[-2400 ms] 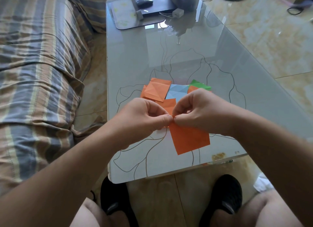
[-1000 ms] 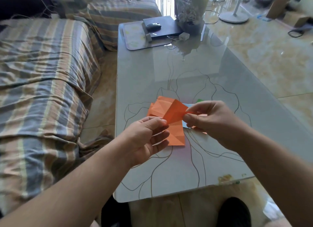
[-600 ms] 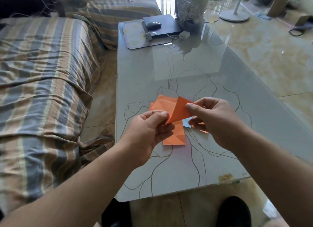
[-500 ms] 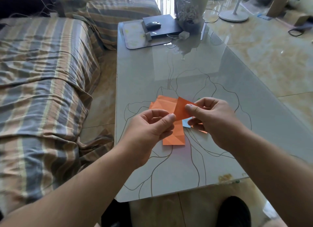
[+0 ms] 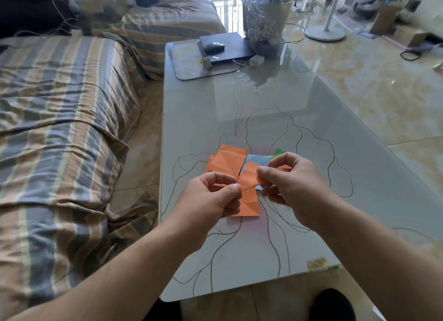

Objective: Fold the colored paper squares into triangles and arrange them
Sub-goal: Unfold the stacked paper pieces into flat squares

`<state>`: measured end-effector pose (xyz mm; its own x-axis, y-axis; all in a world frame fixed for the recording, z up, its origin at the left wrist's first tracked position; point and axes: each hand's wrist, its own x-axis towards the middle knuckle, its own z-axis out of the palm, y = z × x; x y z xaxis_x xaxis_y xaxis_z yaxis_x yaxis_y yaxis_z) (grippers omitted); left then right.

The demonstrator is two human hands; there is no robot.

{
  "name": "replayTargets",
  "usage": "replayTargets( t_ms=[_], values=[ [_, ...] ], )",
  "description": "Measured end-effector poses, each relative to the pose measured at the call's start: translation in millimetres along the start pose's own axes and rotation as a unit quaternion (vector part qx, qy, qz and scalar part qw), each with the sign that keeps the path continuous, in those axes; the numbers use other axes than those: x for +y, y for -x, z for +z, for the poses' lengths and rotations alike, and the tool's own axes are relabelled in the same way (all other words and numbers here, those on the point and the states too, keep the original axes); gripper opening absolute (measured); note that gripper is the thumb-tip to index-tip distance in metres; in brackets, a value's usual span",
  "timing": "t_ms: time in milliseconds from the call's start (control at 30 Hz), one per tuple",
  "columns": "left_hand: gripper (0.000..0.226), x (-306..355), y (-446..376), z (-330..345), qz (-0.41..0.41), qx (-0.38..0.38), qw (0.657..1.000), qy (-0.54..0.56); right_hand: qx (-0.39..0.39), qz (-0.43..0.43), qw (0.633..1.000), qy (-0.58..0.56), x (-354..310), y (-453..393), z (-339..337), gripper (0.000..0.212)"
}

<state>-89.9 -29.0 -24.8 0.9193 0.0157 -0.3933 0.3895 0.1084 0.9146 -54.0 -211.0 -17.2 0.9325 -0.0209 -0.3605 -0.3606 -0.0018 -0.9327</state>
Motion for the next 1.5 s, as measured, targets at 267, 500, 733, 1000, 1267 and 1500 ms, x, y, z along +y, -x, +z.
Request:
replayTargets(
  t_ms=[267,500,733,1000,1267,1500],
  values=[
    [0.01,2,-5,-4,-0.023,0.004,1.0,0.0,-0.002,-0.287,0.833,0.473,20,1,-2,0.034],
    [0.011,7,-3,-4,-0.046,-0.026,0.999,-0.007,-0.025,-0.415,0.78,0.468,21,-1,-1,0.018],
    [0.011,15,0,-4,-0.113,-0.062,0.99,0.052,-0.047,-0.466,0.787,0.402,23,-7,-2,0.011],
    [0.004,9,-4,-24,0.32,0.013,0.857,-0.405,-0.033,-0.361,0.87,0.333,13,0,-2,0.005],
    [0.004,28,-10,-44,0.335,0.069,0.851,-0.399,-0.009,-0.332,0.873,0.357,-4,-3,-18,0.022],
    [0.006,32,-10,-47,0.326,0.071,0.853,-0.402,-0.03,-0.312,0.853,0.416,-11,-9,-31,0.012]
  ],
)
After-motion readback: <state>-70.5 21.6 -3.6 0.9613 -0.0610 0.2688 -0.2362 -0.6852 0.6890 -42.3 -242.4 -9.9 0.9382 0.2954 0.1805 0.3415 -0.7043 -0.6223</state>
